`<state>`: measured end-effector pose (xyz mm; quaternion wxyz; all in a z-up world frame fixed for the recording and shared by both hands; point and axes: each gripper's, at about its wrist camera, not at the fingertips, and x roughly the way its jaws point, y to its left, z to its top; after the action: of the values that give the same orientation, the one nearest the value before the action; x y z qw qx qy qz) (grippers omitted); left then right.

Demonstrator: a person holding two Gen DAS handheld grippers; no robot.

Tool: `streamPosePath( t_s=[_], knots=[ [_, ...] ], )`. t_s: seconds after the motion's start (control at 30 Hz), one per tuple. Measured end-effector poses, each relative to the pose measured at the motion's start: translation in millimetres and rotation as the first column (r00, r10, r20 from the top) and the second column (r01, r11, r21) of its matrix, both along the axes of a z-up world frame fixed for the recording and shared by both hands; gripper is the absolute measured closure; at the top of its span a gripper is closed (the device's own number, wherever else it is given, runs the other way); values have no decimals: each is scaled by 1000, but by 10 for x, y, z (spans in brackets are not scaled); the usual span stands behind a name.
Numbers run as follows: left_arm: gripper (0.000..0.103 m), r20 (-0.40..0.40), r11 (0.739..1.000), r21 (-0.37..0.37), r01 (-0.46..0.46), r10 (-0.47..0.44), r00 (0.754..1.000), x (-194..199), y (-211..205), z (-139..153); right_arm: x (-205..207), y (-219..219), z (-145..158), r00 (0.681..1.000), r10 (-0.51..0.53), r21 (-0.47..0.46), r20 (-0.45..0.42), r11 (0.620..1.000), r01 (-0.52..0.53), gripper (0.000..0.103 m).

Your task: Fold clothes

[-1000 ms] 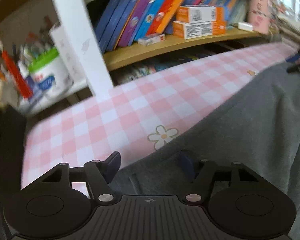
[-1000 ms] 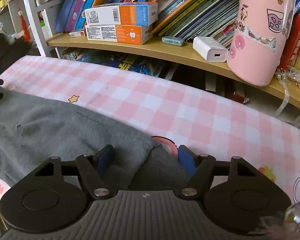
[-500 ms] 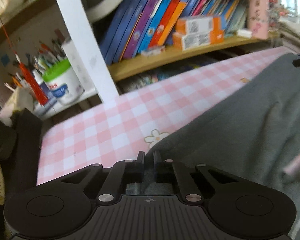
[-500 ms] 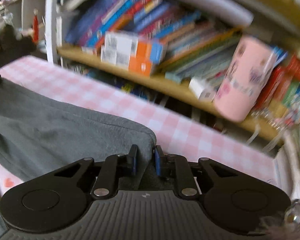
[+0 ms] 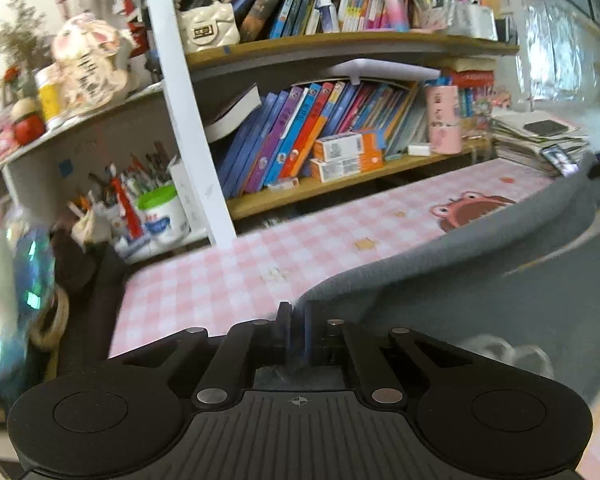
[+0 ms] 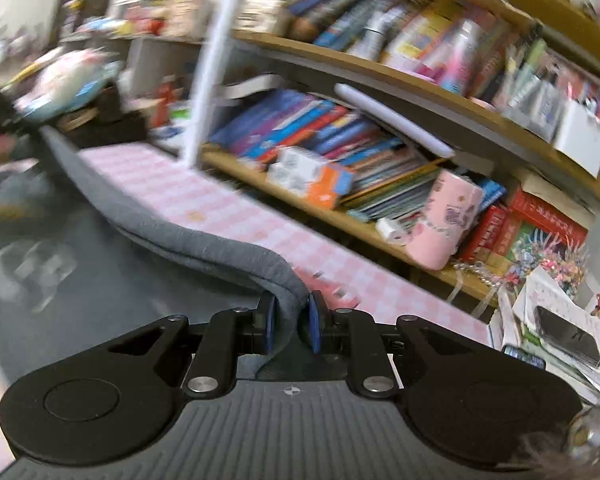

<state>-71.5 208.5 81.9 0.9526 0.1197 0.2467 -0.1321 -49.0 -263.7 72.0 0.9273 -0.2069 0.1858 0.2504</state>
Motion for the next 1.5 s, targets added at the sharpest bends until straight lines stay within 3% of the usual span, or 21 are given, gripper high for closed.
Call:
streamPosePath(
  t_s=[0.2,0.3,0.37,0.47,0.57,0.63,0.7,0.73,0.83,0.9,0.97,1.13,1.2,1.23,1.3,1.37,1.4,1.47,1.5],
  knots=[
    [94,-83,989,-121,-80,70,994,-596,171,-530,-693,-38,-462,996,41,-92,-79,995,-48,84],
    [92,-89,948,-249,-197,181,980,-767,334,-689,-789,-66,-633,991,-5,-55,-134,998,-3,86],
    [84,-83,881,-387,-272,260,962,-889,489,-745,-812,-119,-716,982,-64,-11,-176,998,63,86],
    [65,-114,724,-614,-313,311,943,-1004,739,-818,-836,-224,-743,966,-107,84,-235,988,130,83],
    [65,-135,629,-710,-317,321,937,-999,874,-839,-831,-305,-647,953,-104,197,-285,967,164,70],
    [67,-141,565,-760,-321,338,930,-989,938,-871,-862,-345,-576,947,-83,293,-310,939,179,52],
    [67,-144,511,-801,-312,343,928,-982,965,-908,-855,-360,-547,932,-51,372,-359,908,193,49],
    [67,-145,496,-811,-312,346,927,-987,960,-930,-848,-356,-549,921,-43,397,-387,894,208,48],
    [65,-157,463,-826,-321,358,920,-973,943,-982,-818,-356,-565,883,-16,466,-470,845,264,38],
    [59,-166,452,-829,-328,362,917,-954,962,-1017,-761,-397,-606,851,-9,511,-525,797,323,38],
    [54,-177,441,-832,-338,366,914,-927,983,-1057,-686,-454,-644,829,-11,554,-559,740,383,38],
    [53,-199,409,-836,-366,396,896,-832,1021,-1149,-504,-601,-743,769,-3,628,-640,575,525,35],
    [53,-204,407,-834,-373,400,893,-820,1024,-1141,-449,-638,-806,748,-18,626,-664,533,569,41],
    [53,-205,409,-832,-374,401,893,-823,1025,-1141,-421,-630,-830,740,-32,614,-672,535,580,59],
    [53,-203,413,-830,-374,402,893,-835,1026,-1143,-388,-593,-826,743,-60,595,-666,557,579,81],
    [53,-202,417,-827,-377,405,892,-850,1028,-1142,-426,-488,-651,805,-90,584,-586,642,496,87],
    [53,-203,419,-824,-380,409,890,-859,1030,-1138,-491,-426,-523,852,-103,581,-514,689,434,89],
    [53,-204,419,-821,-387,418,885,-883,1035,-1133,-729,-299,-196,949,-111,566,-296,779,268,89],
    [53,-204,417,-822,-388,421,884,-890,1036,-1131,-838,-285,-101,968,-106,558,-227,801,218,89]
  ],
)
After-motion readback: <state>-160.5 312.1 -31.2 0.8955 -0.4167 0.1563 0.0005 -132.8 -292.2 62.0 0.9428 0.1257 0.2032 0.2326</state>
